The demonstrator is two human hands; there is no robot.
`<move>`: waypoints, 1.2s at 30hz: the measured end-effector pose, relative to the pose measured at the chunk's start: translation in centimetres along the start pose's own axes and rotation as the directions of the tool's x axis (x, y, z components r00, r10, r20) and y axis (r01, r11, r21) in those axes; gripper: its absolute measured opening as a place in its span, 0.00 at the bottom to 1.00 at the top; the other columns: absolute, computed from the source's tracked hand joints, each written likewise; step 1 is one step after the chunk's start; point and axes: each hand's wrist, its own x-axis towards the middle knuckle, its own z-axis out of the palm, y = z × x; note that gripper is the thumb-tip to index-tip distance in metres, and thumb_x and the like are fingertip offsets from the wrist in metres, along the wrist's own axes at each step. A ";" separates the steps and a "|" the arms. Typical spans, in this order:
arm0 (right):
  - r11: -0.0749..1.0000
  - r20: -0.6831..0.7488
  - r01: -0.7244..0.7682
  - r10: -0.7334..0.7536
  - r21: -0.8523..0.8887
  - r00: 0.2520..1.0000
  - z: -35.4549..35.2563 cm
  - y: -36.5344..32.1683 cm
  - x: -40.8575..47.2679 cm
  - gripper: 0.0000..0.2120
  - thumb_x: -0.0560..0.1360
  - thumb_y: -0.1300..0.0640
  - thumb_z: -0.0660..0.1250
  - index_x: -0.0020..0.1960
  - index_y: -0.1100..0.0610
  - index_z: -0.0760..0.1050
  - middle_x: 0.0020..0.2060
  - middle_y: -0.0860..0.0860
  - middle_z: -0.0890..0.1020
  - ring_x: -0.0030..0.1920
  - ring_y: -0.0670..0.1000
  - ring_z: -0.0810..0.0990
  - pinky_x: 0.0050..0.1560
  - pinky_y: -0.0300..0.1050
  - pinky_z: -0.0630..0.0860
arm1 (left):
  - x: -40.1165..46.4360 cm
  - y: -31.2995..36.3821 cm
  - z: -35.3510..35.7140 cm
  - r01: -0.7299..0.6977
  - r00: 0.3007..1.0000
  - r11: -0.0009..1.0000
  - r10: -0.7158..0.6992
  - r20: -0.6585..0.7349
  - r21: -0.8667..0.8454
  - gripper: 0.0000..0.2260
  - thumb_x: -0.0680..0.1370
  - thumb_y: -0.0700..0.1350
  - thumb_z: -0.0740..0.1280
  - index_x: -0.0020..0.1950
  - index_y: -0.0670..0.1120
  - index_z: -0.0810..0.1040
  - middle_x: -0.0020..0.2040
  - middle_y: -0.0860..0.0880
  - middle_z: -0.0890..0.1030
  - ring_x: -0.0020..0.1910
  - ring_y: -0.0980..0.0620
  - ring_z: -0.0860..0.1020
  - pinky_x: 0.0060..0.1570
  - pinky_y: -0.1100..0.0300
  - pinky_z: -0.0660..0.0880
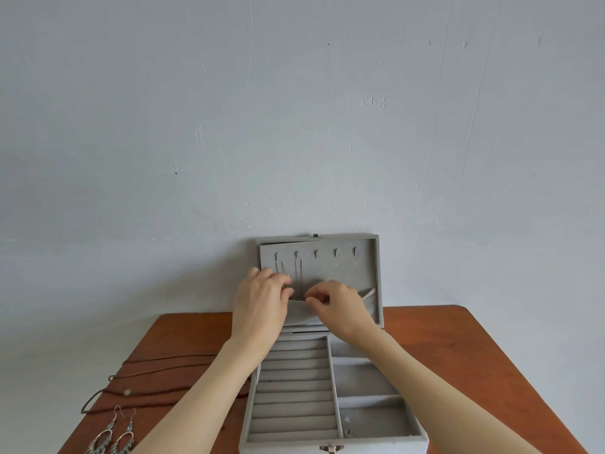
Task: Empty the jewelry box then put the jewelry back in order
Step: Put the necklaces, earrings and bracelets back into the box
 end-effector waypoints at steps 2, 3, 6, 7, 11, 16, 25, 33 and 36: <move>1.000 0.003 -0.006 0.006 0.004 1.000 0.0 0.2 -0.1 0.10 0.76 0.56 0.61 0.53 0.54 0.80 0.50 0.51 0.81 0.51 0.50 0.78 0.52 0.42 0.72 | 0.3 0.3 0.4 -0.032 0.999 0.999 0.031 0.020 0.038 0.09 0.78 0.45 0.63 0.55 0.47 0.80 0.50 0.49 0.80 0.53 0.49 0.71 0.50 0.59 0.68; 1.000 0.004 -0.009 0.009 0.009 1.000 0.0 0.3 -0.2 0.10 0.76 0.56 0.61 0.53 0.54 0.80 0.51 0.51 0.82 0.51 0.50 0.78 0.52 0.41 0.71 | 0.3 0.4 0.6 -0.048 0.998 0.997 0.046 0.034 0.057 0.09 0.78 0.44 0.63 0.56 0.47 0.80 0.50 0.49 0.79 0.54 0.49 0.70 0.50 0.59 0.68; 1.000 0.010 -0.006 0.006 0.018 1.000 -0.1 0.6 -0.3 0.10 0.76 0.56 0.61 0.53 0.55 0.80 0.50 0.50 0.82 0.52 0.49 0.78 0.50 0.38 0.70 | 0.3 0.3 1.2 -0.087 0.994 0.992 0.080 0.072 0.092 0.10 0.79 0.40 0.61 0.57 0.48 0.79 0.52 0.51 0.79 0.54 0.51 0.69 0.49 0.62 0.68; 1.000 0.012 -0.003 0.003 0.022 1.000 -0.1 0.7 -0.3 0.10 0.76 0.57 0.61 0.53 0.55 0.80 0.50 0.50 0.83 0.51 0.49 0.78 0.50 0.38 0.70 | 0.2 0.2 1.3 -0.090 0.993 0.992 0.083 0.079 0.092 0.10 0.79 0.39 0.61 0.56 0.48 0.79 0.51 0.51 0.79 0.54 0.52 0.69 0.48 0.63 0.67; 0.999 0.015 -0.007 0.007 0.034 1.000 0.0 0.7 -0.3 0.10 0.76 0.56 0.62 0.52 0.56 0.80 0.49 0.50 0.83 0.51 0.49 0.78 0.51 0.40 0.71 | 0.0 -0.1 1.5 -0.055 0.994 0.997 0.050 0.099 0.048 0.10 0.79 0.39 0.60 0.53 0.47 0.80 0.49 0.50 0.81 0.52 0.52 0.69 0.43 0.66 0.64; 0.999 0.022 -0.016 0.016 0.041 1.000 0.1 0.7 -0.3 0.10 0.76 0.56 0.62 0.51 0.55 0.81 0.49 0.50 0.83 0.51 0.49 0.78 0.50 0.38 0.70 | -0.1 -0.5 1.4 -0.018 0.992 0.999 0.022 0.126 -0.028 0.09 0.79 0.42 0.61 0.52 0.46 0.81 0.48 0.50 0.83 0.50 0.52 0.71 0.45 0.61 0.71; 0.992 -0.047 0.064 -0.069 -0.105 0.996 0.4 0.6 -0.2 0.10 0.76 0.60 0.61 0.52 0.57 0.80 0.50 0.52 0.81 0.51 0.53 0.77 0.53 0.44 0.72 | -0.7 -1.7 0.4 -0.103 0.989 0.988 0.114 0.090 -0.117 0.07 0.77 0.40 0.64 0.49 0.43 0.82 0.45 0.49 0.78 0.49 0.52 0.70 0.47 0.66 0.65; 0.906 -0.136 0.039 -0.106 -0.421 0.985 0.8 -0.5 0.2 0.12 0.78 0.58 0.55 0.53 0.56 0.77 0.52 0.51 0.79 0.53 0.53 0.72 0.54 0.47 0.67 | -1.1 -4.0 -2.7 -0.024 0.999 0.990 0.030 0.041 -0.141 0.06 0.77 0.40 0.64 0.48 0.45 0.81 0.44 0.53 0.75 0.47 0.58 0.68 0.47 0.69 0.64; 0.903 -0.156 0.063 -0.142 -0.425 0.977 1.1 -1.7 -0.4 0.12 0.79 0.56 0.55 0.55 0.56 0.76 0.53 0.51 0.77 0.54 0.53 0.72 0.54 0.47 0.67 | -1.9 -5.3 -4.2 0.034 0.995 0.986 -0.017 0.102 -0.163 0.07 0.77 0.41 0.65 0.53 0.46 0.80 0.47 0.51 0.77 0.46 0.58 0.71 0.48 0.68 0.66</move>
